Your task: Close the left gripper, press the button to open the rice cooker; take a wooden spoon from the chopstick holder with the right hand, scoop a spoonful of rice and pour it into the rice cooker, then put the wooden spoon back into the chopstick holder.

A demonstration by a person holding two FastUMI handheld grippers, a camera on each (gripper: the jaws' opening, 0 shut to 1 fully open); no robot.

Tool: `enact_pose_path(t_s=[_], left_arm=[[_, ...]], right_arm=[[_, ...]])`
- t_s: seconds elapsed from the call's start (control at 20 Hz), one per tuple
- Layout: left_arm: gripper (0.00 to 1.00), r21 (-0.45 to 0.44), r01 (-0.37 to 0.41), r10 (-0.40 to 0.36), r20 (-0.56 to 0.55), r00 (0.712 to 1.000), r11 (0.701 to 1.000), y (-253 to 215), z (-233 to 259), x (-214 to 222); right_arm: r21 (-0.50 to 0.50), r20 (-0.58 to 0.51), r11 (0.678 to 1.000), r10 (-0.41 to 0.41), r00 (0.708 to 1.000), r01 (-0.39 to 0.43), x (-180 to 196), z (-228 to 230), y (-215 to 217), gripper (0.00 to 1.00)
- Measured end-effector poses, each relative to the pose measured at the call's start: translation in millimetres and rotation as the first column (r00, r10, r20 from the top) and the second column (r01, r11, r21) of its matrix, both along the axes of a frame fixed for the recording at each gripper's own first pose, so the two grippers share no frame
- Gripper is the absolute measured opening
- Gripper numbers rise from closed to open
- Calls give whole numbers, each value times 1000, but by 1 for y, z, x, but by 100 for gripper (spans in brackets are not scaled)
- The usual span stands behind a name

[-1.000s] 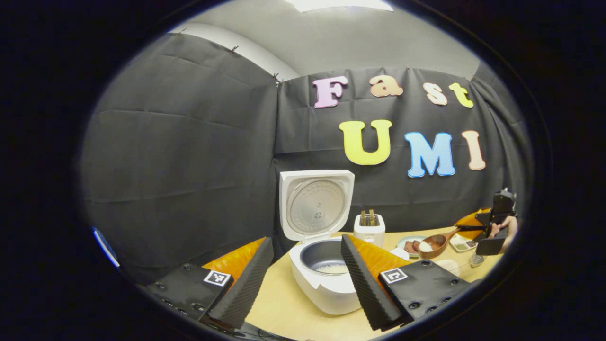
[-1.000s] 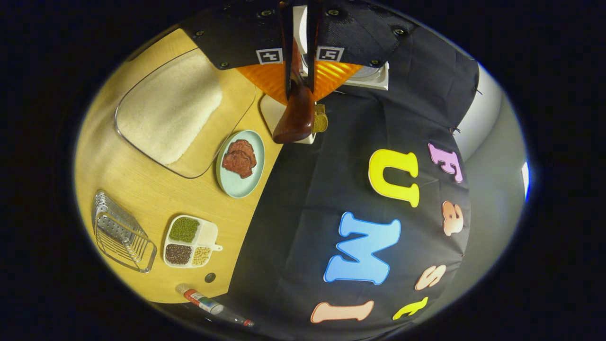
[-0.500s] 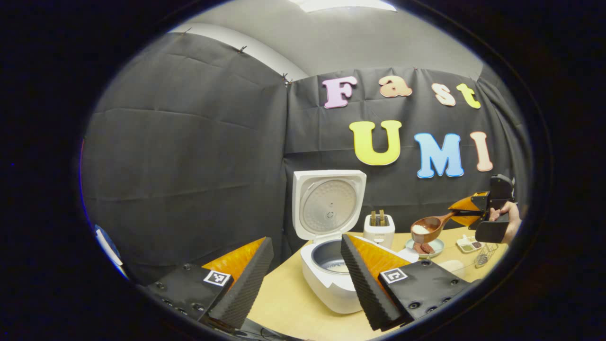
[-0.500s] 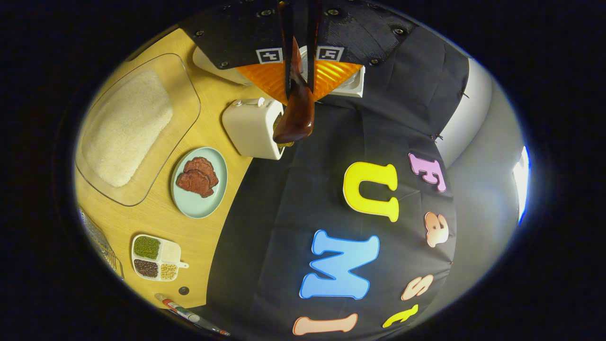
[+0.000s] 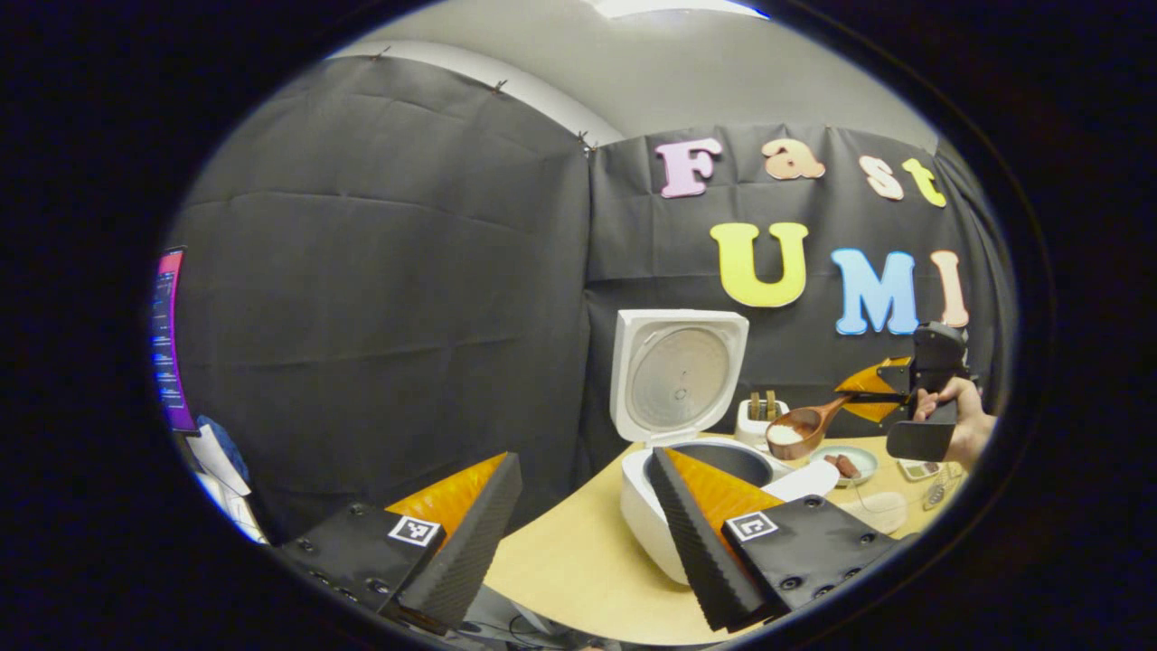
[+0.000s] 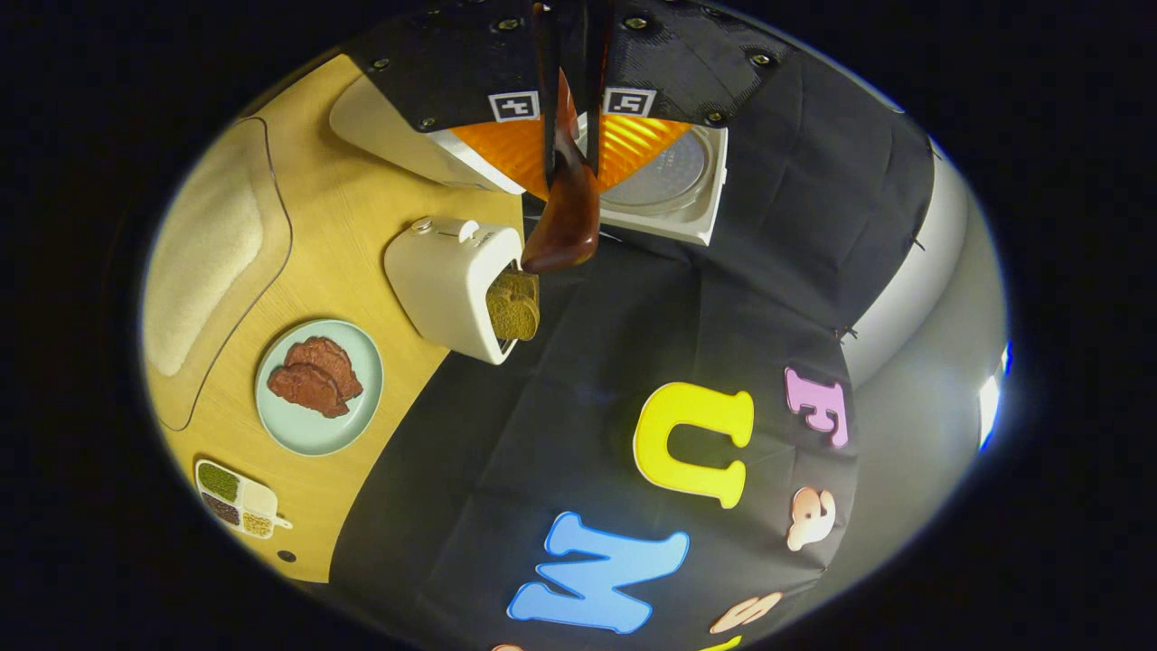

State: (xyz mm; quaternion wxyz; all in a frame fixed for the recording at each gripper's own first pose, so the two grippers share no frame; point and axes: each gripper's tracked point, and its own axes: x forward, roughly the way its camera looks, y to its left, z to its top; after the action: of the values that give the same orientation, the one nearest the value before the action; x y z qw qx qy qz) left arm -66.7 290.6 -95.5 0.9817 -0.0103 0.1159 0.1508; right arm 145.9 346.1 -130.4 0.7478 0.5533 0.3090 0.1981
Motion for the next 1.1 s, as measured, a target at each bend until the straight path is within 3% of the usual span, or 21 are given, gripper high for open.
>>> enact_pose_path(t_s=[0.4,0.6,0.85,0.95,1.1], left_arm=[[100,-25,-81,81,-11,997,996,27,-11,-16],[97,-34,-93,92,-18,996,995,30,-15,-20],[99,-35,-94,93,-20,995,995,28,-16,-19],[100,-38,-92,91,-18,996,995,28,-18,-18],[100,-40,-89,89,-14,996,995,27,-14,-16]], right_arm=[[-214,87,973,111,990,-90,7,-15,52,11],[-384,166,914,208,964,-131,7,-20,76,11],[-574,302,808,361,883,-133,-2,-6,100,11],[-645,353,756,420,836,-108,-8,4,107,11],[-743,419,668,523,742,-51,-15,17,117,11]])
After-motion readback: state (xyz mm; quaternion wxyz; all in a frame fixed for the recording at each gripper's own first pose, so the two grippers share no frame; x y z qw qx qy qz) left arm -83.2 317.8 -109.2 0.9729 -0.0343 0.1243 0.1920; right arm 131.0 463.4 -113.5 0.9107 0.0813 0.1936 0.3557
